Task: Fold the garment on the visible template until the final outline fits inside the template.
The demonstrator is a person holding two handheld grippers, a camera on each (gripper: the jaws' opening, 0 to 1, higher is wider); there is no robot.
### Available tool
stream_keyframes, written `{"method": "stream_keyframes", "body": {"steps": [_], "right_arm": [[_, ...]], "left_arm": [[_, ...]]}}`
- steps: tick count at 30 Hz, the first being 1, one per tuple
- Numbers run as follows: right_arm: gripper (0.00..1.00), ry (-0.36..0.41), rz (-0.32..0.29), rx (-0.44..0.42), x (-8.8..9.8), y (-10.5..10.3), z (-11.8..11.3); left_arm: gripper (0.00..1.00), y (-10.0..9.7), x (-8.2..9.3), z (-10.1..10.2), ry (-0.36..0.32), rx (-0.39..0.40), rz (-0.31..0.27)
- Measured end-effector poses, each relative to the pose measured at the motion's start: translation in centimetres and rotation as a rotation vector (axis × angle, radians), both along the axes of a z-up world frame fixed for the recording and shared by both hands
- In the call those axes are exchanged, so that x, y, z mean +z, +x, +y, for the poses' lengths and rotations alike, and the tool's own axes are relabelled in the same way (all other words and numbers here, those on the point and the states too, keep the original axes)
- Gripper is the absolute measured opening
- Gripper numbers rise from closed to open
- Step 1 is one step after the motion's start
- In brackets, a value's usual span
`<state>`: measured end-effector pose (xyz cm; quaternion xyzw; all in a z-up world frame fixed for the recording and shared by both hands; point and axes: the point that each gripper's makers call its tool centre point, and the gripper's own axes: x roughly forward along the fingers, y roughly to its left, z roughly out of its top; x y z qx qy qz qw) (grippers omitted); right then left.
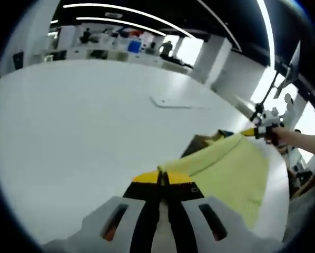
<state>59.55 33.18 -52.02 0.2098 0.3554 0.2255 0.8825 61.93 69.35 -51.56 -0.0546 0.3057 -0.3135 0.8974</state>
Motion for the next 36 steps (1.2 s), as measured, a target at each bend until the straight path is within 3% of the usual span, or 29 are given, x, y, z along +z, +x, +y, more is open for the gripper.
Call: {"method": "stream_keyframes", "body": {"steps": [2, 8, 13, 17, 21, 23, 25, 28, 36], "right_arm": [[0.03, -0.016, -0.014, 0.013, 0.4, -0.2, 0.0], [0.17, -0.109, -0.066, 0.067, 1.5, -0.7, -0.7], [0.36, -0.232, -0.106, 0.171, 1.9, -1.5, -0.9], [0.38, -0.307, -0.126, 0.255, 2.0, -2.1, -0.7], [0.39, -0.481, -0.194, 0.38, 2.1, -2.4, -0.6], [0.38, -0.52, -0.203, 0.422, 2.1, -2.8, -0.1], [0.38, -0.551, -0.217, 0.445, 2.0, -2.4, -0.4], [0.37, -0.657, -0.27, 0.518, 1.9, -1.9, -0.4], [0.32, -0.751, -0.322, 0.618, 1.0, -0.8, -0.2]], "left_arm": [[0.05, -1.5, 0.9, -0.7, 0.02, -0.011, -0.021], [0.18, -2.2, 2.2, -0.7, 0.06, -0.063, -0.089], [0.31, -3.7, 3.4, -1.7, 0.14, -0.143, -0.173], [0.36, -4.5, 3.4, -2.2, 0.187, -0.207, -0.19], [0.38, -4.2, 3.0, -1.5, 0.272, -0.281, -0.212], [0.38, -4.3, 3.2, -1.6, 0.303, -0.311, -0.23], [0.37, -4.6, 3.2, -1.7, 0.347, -0.342, -0.248], [0.35, -4.8, 3.2, -1.9, 0.413, -0.401, -0.278], [0.31, -3.1, 2.1, -1.5, 0.536, -0.509, -0.334]]}}
